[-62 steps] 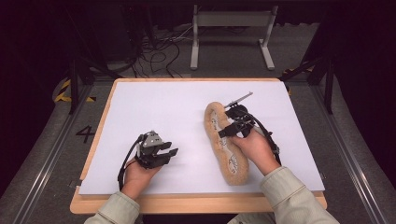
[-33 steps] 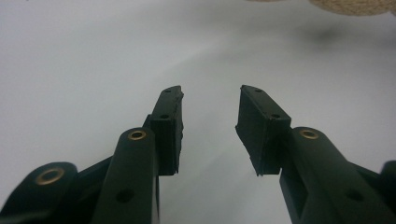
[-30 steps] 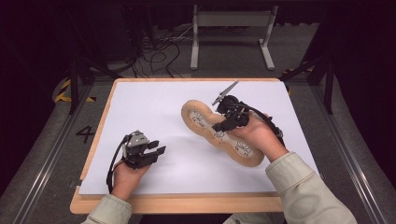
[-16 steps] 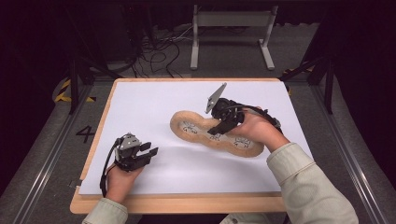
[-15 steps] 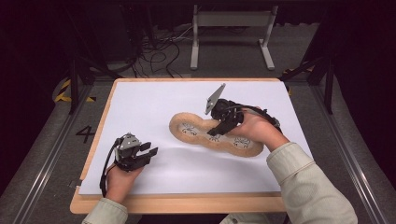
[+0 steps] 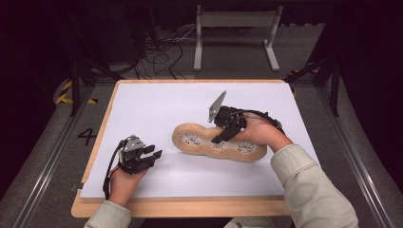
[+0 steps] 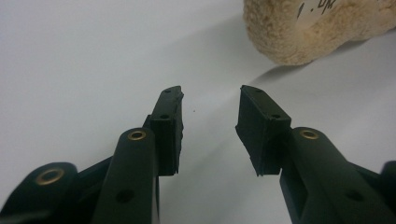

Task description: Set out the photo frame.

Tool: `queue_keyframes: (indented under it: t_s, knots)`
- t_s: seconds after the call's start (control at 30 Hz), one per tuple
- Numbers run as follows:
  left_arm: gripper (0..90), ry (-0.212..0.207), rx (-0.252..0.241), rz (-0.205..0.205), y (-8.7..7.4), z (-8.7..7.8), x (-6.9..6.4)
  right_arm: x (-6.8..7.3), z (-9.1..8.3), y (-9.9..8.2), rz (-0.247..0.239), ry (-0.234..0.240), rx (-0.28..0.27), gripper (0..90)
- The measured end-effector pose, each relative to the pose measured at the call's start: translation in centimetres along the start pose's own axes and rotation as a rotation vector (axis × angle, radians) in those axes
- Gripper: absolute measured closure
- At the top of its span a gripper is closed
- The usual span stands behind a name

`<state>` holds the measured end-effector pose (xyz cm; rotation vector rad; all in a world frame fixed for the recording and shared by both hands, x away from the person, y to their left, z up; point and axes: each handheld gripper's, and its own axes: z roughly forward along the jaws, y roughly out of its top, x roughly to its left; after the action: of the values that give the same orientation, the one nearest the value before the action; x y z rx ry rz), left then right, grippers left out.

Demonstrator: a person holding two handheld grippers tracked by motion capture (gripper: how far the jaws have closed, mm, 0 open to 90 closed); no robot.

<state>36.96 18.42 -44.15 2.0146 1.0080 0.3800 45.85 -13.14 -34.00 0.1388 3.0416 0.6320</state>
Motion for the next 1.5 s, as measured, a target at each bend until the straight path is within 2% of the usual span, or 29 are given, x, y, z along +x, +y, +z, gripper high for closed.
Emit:
queue_keyframes:
  t_s: [0.2,0.37,0.53,0.67,0.73,0.8,0.9,1.0,1.07,1.17,1.3,1.4,1.5]
  knots:
    - [61.4,0.000,0.004,0.005,0.0,0.0,0.0,-0.3,0.5,-0.5,-0.010,0.022,-0.001,67.4]
    - [61.3,-0.004,0.003,0.003,0.0,0.1,-0.1,-0.4,1.0,-0.7,0.003,0.054,0.015,66.5]
    - [61.4,-0.006,0.003,0.002,0.0,0.1,-0.1,-0.5,1.1,-0.8,0.003,0.059,0.013,65.8]
    - [61.3,-0.005,0.003,0.003,0.0,0.1,0.0,-0.6,1.1,-0.9,0.020,0.047,0.016,64.3]
    - [61.3,-0.005,0.003,0.004,0.1,0.1,0.0,-0.8,1.0,-0.9,0.028,0.038,0.013,60.5]
    - [61.3,-0.004,0.004,0.002,0.1,0.1,0.0,-0.9,1.0,-1.0,0.067,0.032,0.009,52.5]
    - [60.2,-0.002,0.006,0.000,0.0,0.2,0.0,-1.1,1.0,-1.1,0.083,0.021,0.010,44.1]
    - [59.2,-0.003,0.008,-0.004,0.0,0.3,0.0,-1.3,0.9,-1.1,0.133,0.006,-0.012,28.1]
    - [58.6,-0.006,0.007,-0.001,0.1,0.2,0.0,-1.4,0.7,-1.2,0.147,-0.006,-0.024,24.1]
    - [56.9,-0.005,0.005,-0.011,0.0,0.2,0.1,-1.3,0.3,-1.2,0.157,-0.018,-0.030,21.7]
    - [52.9,-0.019,0.017,-0.020,0.1,0.4,0.3,-0.8,-0.5,-1.3,0.159,-0.065,-0.038,21.4]
    - [50.3,-0.021,0.010,-0.022,0.1,0.3,0.3,-0.3,-1.6,-1.7,0.146,-0.092,-0.069,19.8]
    - [47.8,-0.028,0.007,-0.022,0.1,0.1,0.2,0.1,-2.7,-2.4,0.153,-0.119,-0.099,18.5]
